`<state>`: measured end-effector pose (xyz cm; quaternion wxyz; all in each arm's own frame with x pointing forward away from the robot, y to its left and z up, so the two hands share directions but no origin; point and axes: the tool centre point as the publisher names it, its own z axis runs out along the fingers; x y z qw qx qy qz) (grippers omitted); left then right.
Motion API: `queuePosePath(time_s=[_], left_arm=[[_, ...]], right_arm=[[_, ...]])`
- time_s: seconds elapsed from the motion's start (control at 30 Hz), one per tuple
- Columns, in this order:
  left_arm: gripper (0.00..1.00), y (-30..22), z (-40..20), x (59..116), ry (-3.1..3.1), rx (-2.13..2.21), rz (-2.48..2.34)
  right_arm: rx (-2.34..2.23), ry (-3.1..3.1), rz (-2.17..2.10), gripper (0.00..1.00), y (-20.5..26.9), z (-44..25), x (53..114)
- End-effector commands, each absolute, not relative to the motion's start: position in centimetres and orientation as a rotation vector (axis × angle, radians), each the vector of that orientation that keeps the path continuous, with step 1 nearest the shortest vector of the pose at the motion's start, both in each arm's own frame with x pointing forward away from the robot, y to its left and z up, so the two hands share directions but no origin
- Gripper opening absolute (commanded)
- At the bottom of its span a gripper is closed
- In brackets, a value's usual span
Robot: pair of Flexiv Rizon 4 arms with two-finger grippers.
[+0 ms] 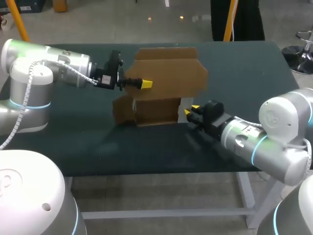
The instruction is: Assemble the packaging by folding the flat box into shape, placing the metal phone stand inside, and closing the box properly
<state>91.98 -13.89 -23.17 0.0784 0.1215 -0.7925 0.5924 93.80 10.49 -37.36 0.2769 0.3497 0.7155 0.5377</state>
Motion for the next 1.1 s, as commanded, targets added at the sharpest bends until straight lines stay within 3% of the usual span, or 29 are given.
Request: queuePosePath(time_s=[0.03, 0.33, 0.57, 0.7, 0.83, 1.1], left_arm=[[0.00, -14.1, -23.8, 91.8, -2.374, 0.361, 1.765], [0.00, -14.1, -23.8, 91.8, -2.374, 0.361, 1.765], [0.00, -14.1, -23.8, 91.8, -2.374, 0.361, 1.765], [0.00, -14.1, -23.8, 91.8, -2.374, 0.361, 1.765], [0.00, -14.1, -23.8, 91.8, -2.374, 0.361, 1.765], [0.00, -14.1, -23.8, 91.8, -2.374, 0.361, 1.765]], right_arm=[[1.064, 1.760, 1.265, 0.32, 11.9, -37.5, 94.9], [1.109, 1.733, 1.234, 0.24, 12.2, -37.8, 95.5], [1.137, 1.705, 1.197, 0.09, 12.2, -37.8, 95.8], [1.146, 1.698, 1.186, 0.20, 12.3, -37.8, 95.9], [1.151, 1.698, 1.178, 0.38, 12.4, -37.8, 96.1], [1.152, 1.700, 1.156, 0.33, 12.6, -37.5, 96.6]])
